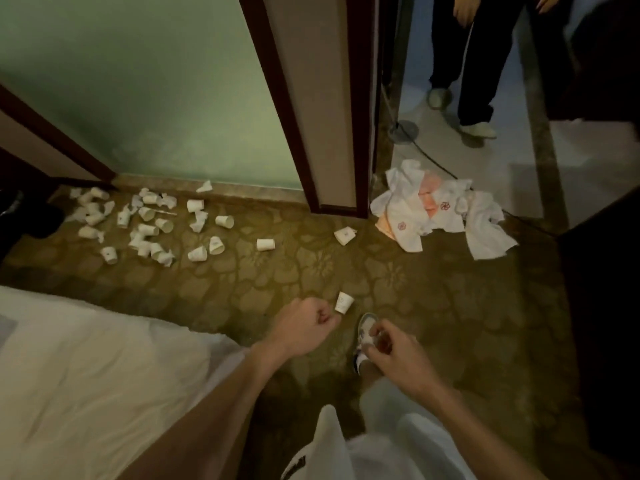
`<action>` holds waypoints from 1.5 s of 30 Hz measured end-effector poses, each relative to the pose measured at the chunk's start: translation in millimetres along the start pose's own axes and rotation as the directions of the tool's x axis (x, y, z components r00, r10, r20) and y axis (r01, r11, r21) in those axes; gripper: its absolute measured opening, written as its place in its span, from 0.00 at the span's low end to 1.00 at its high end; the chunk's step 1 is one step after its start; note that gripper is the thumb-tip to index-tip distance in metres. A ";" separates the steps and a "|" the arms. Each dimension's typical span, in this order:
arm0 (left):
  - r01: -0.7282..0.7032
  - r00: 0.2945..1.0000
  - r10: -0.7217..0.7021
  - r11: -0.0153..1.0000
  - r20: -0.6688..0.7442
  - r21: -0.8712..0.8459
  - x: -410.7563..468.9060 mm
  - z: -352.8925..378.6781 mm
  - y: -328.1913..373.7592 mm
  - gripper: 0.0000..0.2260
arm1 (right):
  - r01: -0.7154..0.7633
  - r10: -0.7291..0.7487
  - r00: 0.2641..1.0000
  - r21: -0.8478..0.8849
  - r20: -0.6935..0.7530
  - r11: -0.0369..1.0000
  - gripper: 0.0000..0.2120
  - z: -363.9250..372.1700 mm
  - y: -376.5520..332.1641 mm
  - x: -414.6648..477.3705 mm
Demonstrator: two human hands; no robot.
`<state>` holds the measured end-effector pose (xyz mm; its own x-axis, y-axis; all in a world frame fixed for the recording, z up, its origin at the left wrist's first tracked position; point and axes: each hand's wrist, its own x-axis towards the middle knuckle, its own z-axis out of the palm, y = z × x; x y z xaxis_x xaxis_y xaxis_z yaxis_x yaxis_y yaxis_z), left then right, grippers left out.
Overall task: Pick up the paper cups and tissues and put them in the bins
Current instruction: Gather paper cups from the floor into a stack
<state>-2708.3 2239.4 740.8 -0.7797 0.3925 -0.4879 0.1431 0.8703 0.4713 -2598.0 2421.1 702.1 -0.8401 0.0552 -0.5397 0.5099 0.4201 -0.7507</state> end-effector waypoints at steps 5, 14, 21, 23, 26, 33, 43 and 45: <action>0.175 0.979 -0.174 0.985 0.106 -0.003 101.8 -2.3 -20.6 0.13 | -0.164 0.166 0.986 -0.045 0.033 0.985 0.10 -11.4 -3.7 99.5; 0.283 0.924 -0.271 0.959 0.268 -0.006 258.6 55.0 -108.3 0.11 | -0.396 0.394 0.918 0.052 0.049 0.917 0.09 21.0 34.8 267.4; 0.375 0.890 -0.313 0.916 0.332 -0.141 370.1 167.1 -214.7 0.17 | -0.553 0.551 0.831 0.206 0.074 0.807 0.07 100.5 141.8 393.7; 0.441 0.868 -0.366 0.879 0.335 -0.183 400.9 201.3 -242.3 0.21 | -0.603 0.595 0.796 0.216 0.107 0.768 0.09 125.8 181.7 427.4; 0.508 0.831 -0.405 0.832 0.382 -0.222 441.7 252.4 -278.7 0.26 | -0.663 0.643 0.749 0.200 0.162 0.722 0.16 157.2 232.6 472.5; 0.434 0.858 -0.292 0.852 0.422 -0.293 508.8 357.7 -323.6 0.25 | -0.638 0.618 0.770 0.193 0.160 0.745 0.21 206.9 317.7 559.5; 0.500 0.834 -0.225 0.695 0.504 -0.517 529.8 411.8 -367.6 0.23 | -0.608 0.601 0.777 -0.025 0.186 0.794 0.15 230.1 362.0 607.8; 0.541 0.808 -0.208 0.633 0.551 -0.554 528.5 398.4 -372.5 0.24 | -0.551 0.554 0.808 -0.078 0.200 0.831 0.10 227.1 347.8 609.5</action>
<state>-2930.8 2241.3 14.6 -0.3239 0.3001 -0.8972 -0.6691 0.5978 0.4415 -2890.6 2395.1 25.5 -0.3592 0.0961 -0.9283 0.8719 0.3893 -0.2971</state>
